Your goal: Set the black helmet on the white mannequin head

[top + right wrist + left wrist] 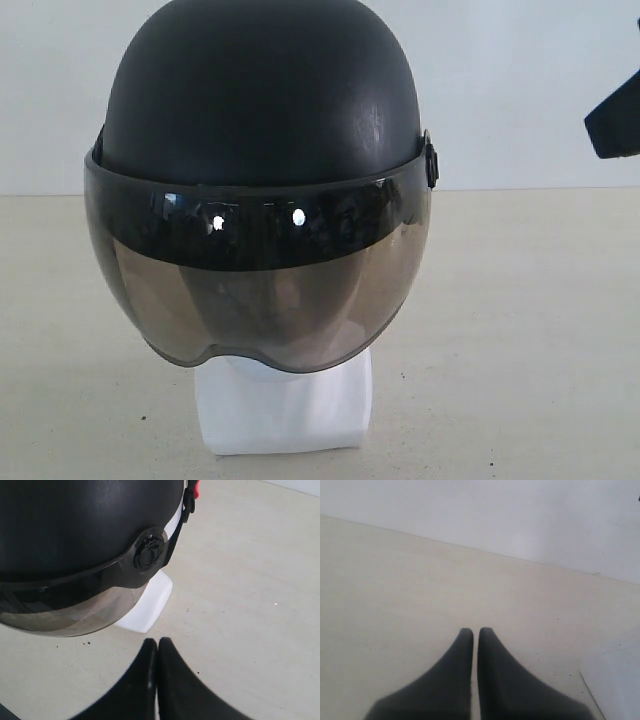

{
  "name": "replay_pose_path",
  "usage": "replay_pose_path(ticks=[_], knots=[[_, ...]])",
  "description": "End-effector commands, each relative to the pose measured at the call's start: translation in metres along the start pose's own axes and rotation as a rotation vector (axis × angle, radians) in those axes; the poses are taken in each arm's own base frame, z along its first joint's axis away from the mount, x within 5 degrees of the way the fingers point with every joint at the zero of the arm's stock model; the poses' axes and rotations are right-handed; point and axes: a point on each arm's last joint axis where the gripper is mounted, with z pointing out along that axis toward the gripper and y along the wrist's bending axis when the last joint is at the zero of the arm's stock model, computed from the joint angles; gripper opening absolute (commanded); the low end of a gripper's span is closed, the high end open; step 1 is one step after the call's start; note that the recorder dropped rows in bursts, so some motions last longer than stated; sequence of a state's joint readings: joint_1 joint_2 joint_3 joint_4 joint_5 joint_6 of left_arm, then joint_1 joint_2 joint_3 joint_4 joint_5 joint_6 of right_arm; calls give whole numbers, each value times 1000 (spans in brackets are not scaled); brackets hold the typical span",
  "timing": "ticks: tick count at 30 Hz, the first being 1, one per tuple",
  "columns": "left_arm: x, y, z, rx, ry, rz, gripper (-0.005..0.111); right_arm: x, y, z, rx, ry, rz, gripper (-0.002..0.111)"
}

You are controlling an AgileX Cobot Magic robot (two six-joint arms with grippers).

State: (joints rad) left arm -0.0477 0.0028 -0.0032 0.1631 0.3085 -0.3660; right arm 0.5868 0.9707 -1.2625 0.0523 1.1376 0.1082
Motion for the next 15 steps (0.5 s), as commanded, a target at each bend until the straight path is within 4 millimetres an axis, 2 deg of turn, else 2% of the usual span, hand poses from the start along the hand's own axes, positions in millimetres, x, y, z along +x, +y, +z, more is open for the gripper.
replay_pose_path(ticks=[1,7,9,13,15], knots=[[1,0,0,0,0,-1,4,-1,0,-3,2,-20,-7,0],[1,0,0,0,0,1,4,-1,-1,-3,11,-20,-13,0],[1,0,0,0,0,1,4,-4,-4,-7,46,-70,-65,0],[1,0,0,0,0,1,4,-7,-14,-37,144,-293,-108,0],[1,0,0,0,0,1,4,-1,-23,-52,203,-418,-88,0]])
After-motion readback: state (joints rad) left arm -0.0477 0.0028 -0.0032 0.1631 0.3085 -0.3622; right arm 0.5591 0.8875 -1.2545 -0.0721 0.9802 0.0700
